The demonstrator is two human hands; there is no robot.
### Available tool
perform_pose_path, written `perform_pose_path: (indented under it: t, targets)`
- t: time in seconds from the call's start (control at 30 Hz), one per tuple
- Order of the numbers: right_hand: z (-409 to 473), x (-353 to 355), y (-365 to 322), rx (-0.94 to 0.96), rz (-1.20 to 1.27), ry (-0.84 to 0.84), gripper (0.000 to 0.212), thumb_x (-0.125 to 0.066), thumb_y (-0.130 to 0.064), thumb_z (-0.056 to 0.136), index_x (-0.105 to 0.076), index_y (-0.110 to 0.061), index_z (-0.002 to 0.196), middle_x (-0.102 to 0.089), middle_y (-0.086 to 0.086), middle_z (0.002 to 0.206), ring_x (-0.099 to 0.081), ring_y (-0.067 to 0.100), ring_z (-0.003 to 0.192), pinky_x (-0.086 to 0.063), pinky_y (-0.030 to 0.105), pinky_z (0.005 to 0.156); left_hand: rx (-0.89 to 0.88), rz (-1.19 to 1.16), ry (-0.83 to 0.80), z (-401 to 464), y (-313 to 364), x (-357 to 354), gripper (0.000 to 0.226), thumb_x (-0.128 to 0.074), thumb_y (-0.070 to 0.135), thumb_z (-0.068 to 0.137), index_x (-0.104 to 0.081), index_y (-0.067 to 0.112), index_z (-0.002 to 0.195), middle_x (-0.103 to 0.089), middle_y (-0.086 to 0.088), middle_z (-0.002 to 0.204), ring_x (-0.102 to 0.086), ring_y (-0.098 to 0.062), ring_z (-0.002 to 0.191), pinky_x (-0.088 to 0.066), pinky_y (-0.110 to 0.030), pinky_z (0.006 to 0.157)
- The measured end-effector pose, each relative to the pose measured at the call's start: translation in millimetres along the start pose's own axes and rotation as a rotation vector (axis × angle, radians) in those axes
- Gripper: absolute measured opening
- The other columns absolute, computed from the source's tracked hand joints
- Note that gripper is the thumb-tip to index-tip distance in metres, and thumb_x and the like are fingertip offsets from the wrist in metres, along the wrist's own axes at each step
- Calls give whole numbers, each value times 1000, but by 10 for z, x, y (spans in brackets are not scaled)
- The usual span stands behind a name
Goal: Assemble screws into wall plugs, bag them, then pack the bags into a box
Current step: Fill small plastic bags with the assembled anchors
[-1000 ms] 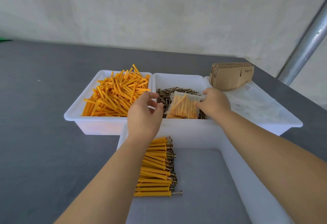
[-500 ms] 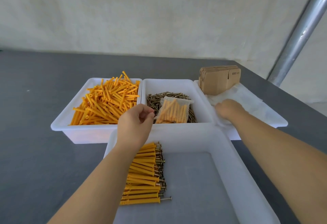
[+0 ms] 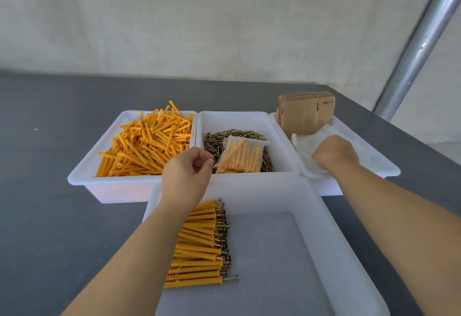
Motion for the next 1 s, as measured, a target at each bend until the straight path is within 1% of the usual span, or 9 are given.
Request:
perform_pose_path:
  t: [0.1, 0.2, 0.3, 0.43, 0.6, 0.73, 0.87, 0.93, 1.0]
  targets:
    - [-3, 40, 6, -22, 91, 113, 15, -51, -13, 96, -61, -4, 99, -61, 14, 98, -53, 30, 85, -42, 34, 72, -6, 7, 2, -2, -8, 5, 10, -63, 10, 92, -71, 16, 93, -67, -2, 76, -65, -22, 73, -57, -43, 71]
    - [-63, 194, -30, 62, 79, 350, 14, -48, -11, 94, -58, -9, 85, -57, 11, 83, -50, 29, 73, -38, 32, 60, -8, 4, 2, 1, -13, 2, 10, -63, 10, 93, -71, 15, 94, -67, -2, 75, -65, -22, 73, -57, -43, 70]
    - [-135, 308, -78, 158, 171, 530, 11, -43, -10, 97, -53, -9, 92, -55, 9, 75, -50, 29, 68, -33, 30, 54, -6, 2, 2, 6, -9, -3, 10, -63, 11, 93, -71, 16, 94, -66, -3, 74, -64, -22, 73, -56, -42, 69]
    - [-165, 373, -86, 215, 198, 604, 14, -43, -13, 98, -55, -7, 98, -61, 13, 83, -51, 29, 68, -34, 30, 54, 5, 4, 2, 6, -4, 0, 9, -63, 12, 93, -69, 17, 96, -65, -8, 75, -64, -27, 74, -56, -45, 70]
    - [-335, 418, -117, 265, 229, 525, 12, -54, -14, 93, -65, -9, 93, -62, 14, 103, -51, 26, 76, -38, 31, 60, 9, -12, 4, -21, 15, 25, 12, -66, 24, 93, -67, 19, 103, -66, -6, 75, -65, -24, 72, -56, -42, 68]
    - [-999, 409, -504, 668, 268, 504, 6, -64, -15, 88, -68, -13, 84, -67, 4, 87, -59, 26, 80, -44, 34, 62, 112, -283, -84, -63, 93, 17, 41, -65, 49, 88, -61, 21, 117, -72, -1, 87, -72, -14, 73, -59, -34, 66]
    - [-1829, 257, -824, 1090, 55, 343, 5, -68, -15, 81, -68, -13, 77, -65, 2, 85, -59, 27, 84, -48, 34, 61, 366, -625, -295, -159, 129, -42, 69, -68, 70, 71, -53, 31, 127, -72, -2, 110, -74, -21, 92, -61, -42, 75]
    - [-2140, 176, -878, 1310, -59, 307, 5, -74, -10, 75, -69, -10, 73, -66, 4, 83, -62, 28, 81, -49, 33, 54, 441, -623, -320, -195, 138, -33, 85, -78, 65, 67, -47, 28, 137, -73, 0, 109, -74, -21, 93, -60, -44, 77]
    - [-2334, 124, -859, 1497, -101, 289, 8, -74, -4, 71, -68, -9, 69, -68, 6, 81, -63, 28, 74, -48, 32, 51, 469, -536, -251, -196, 135, 16, 79, -82, 40, 76, -41, 23, 142, -75, -4, 102, -74, -21, 88, -60, -45, 77]
Point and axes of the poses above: each hand's wrist, its own z-axis towards the middle knuckle, its own x-axis out of the back of the hand, y = z × x, the point moved 4 cm from there along z, towards the middle knuckle
